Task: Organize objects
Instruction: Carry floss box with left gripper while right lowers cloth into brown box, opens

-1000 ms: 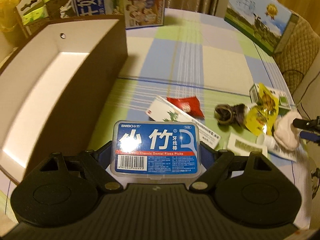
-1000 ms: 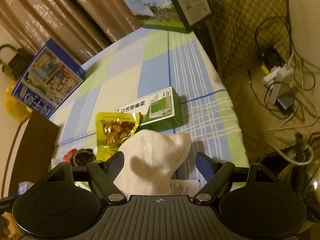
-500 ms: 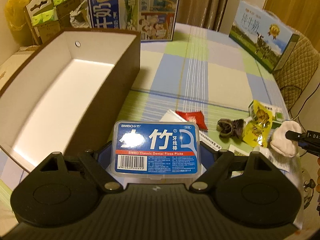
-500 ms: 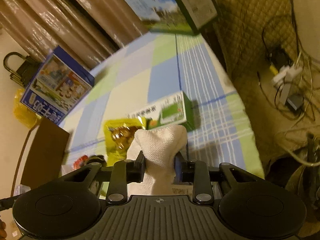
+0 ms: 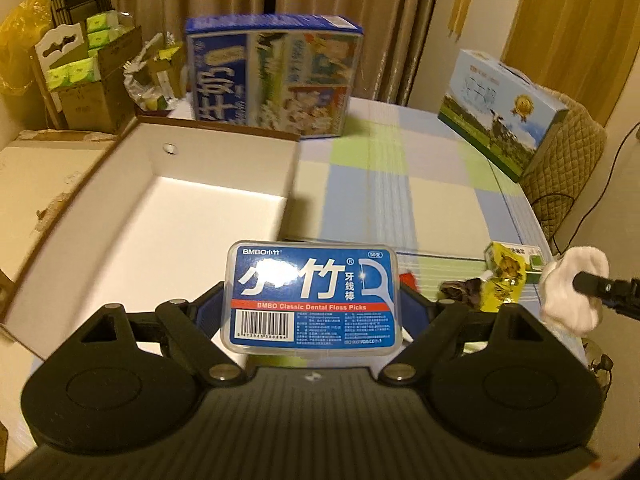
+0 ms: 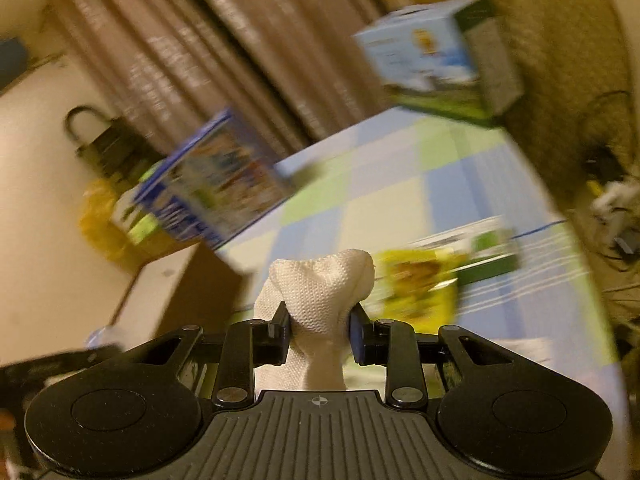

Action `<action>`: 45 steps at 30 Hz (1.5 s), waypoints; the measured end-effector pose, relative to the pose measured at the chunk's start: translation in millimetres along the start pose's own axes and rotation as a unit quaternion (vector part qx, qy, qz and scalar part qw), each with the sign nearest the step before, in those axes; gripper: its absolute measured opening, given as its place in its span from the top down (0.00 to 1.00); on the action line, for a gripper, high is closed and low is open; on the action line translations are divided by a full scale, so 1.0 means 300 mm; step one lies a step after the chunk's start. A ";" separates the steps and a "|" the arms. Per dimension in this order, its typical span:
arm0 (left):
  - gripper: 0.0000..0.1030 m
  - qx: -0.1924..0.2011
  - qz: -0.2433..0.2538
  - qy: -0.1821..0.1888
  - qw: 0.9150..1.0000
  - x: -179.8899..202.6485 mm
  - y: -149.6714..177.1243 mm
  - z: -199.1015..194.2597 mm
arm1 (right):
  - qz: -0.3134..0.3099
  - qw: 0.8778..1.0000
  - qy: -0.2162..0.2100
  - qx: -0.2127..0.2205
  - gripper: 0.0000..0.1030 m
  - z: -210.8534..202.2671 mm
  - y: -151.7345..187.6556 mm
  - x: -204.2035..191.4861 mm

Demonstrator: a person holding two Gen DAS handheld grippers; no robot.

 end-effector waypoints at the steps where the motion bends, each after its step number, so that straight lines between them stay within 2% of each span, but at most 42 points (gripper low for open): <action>1: 0.19 0.000 -0.001 -0.002 1.000 -0.032 0.001 -0.011 | -0.009 1.000 -0.009 -0.007 0.74 0.015 0.018 -0.049; 7: 0.19 -0.004 -0.021 -0.029 0.999 -0.277 0.036 -0.063 | -0.064 0.993 -0.077 -0.059 0.74 0.168 0.147 -0.361; 13: 0.19 -0.021 -0.041 -0.051 0.998 -0.496 0.076 -0.056 | -0.138 0.978 -0.119 -0.101 0.74 0.363 0.256 -0.651; 16: 0.19 -0.034 -0.044 -0.051 0.997 -0.564 0.090 -0.028 | -0.187 0.970 -0.110 -0.111 0.74 0.457 0.307 -0.756; 20: 0.19 -0.046 -0.041 -0.037 0.997 -0.612 0.099 0.015 | -0.264 0.952 -0.046 -0.146 0.74 0.594 0.391 -0.847; 25: 0.19 -0.062 -0.034 -0.020 0.997 -0.641 0.100 0.083 | -0.303 0.935 -0.004 -0.185 0.74 0.722 0.454 -0.854; 32: 0.19 -0.084 -0.023 -0.002 0.996 -0.657 0.091 0.163 | -0.325 0.920 0.033 -0.217 0.72 0.842 0.491 -0.855; 35: 0.19 -0.092 -0.020 0.006 0.996 -0.661 0.091 0.186 | -0.333 0.911 0.030 -0.240 0.63 0.875 0.500 -0.842; 37: 0.19 -0.098 -0.017 0.010 0.995 -0.659 0.090 0.201 | -0.343 0.908 0.028 -0.239 0.49 0.878 0.502 -0.837; 39: 0.19 -0.103 -0.014 0.012 0.994 -0.657 0.090 0.215 | -0.356 0.905 0.027 -0.232 0.46 0.878 0.496 -0.832; 45: 0.19 -0.123 -0.006 0.019 0.992 -0.638 0.099 0.260 | -0.371 0.900 0.033 -0.226 0.45 0.853 0.478 -0.810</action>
Point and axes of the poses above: each gripper's, at about its wrist camera, not at the fingertips, and z roughly the way its jaws point, x to its right, y to its underside, the point moved 1 cm from there along z, roughly the way its jaws point, and after that the axes turned 7 degrees about z, right-handed, at the moved point
